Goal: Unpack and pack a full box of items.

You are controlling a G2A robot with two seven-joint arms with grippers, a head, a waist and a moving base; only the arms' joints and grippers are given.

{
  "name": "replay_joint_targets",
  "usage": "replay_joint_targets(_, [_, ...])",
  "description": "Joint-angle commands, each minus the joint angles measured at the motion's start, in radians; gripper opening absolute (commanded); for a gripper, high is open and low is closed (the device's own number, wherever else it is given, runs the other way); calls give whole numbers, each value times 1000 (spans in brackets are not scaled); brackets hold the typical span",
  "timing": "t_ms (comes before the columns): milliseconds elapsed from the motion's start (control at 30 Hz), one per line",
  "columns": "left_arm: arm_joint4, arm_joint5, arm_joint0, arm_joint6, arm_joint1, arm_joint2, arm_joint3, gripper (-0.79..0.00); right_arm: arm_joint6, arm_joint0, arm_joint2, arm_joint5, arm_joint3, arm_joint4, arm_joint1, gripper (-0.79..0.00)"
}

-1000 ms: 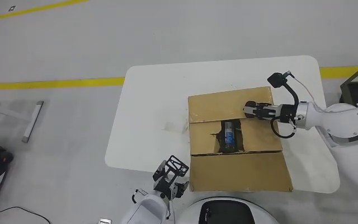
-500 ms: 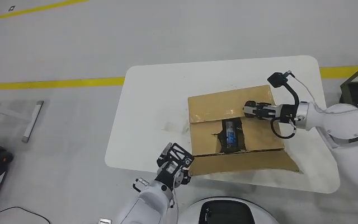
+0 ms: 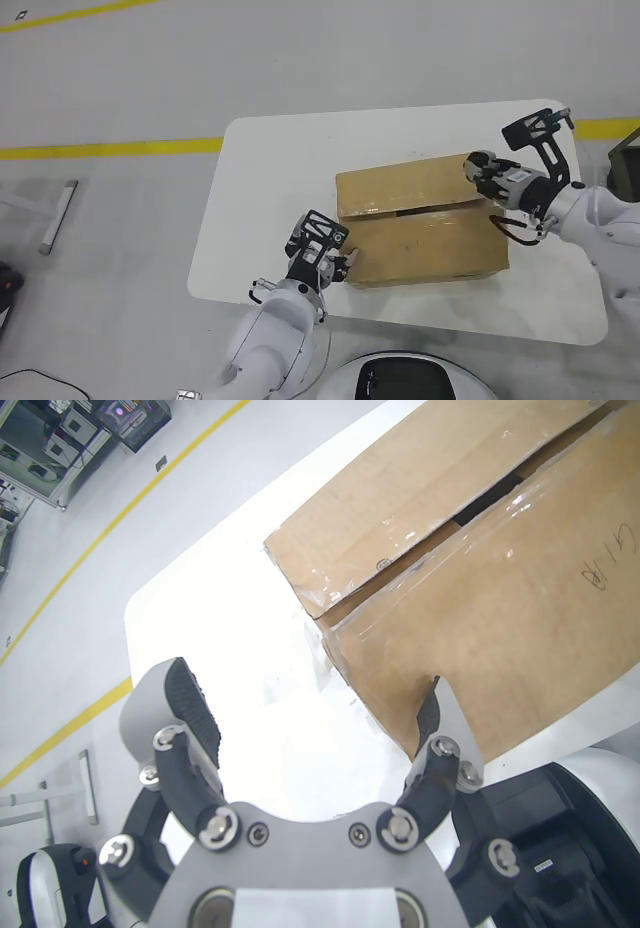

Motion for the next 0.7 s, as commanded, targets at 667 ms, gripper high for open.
replay_joint_targets(667, [21,10,-36,-40,-49,8,52,0,-127,32,-317,240,89,-307,-60,-785])
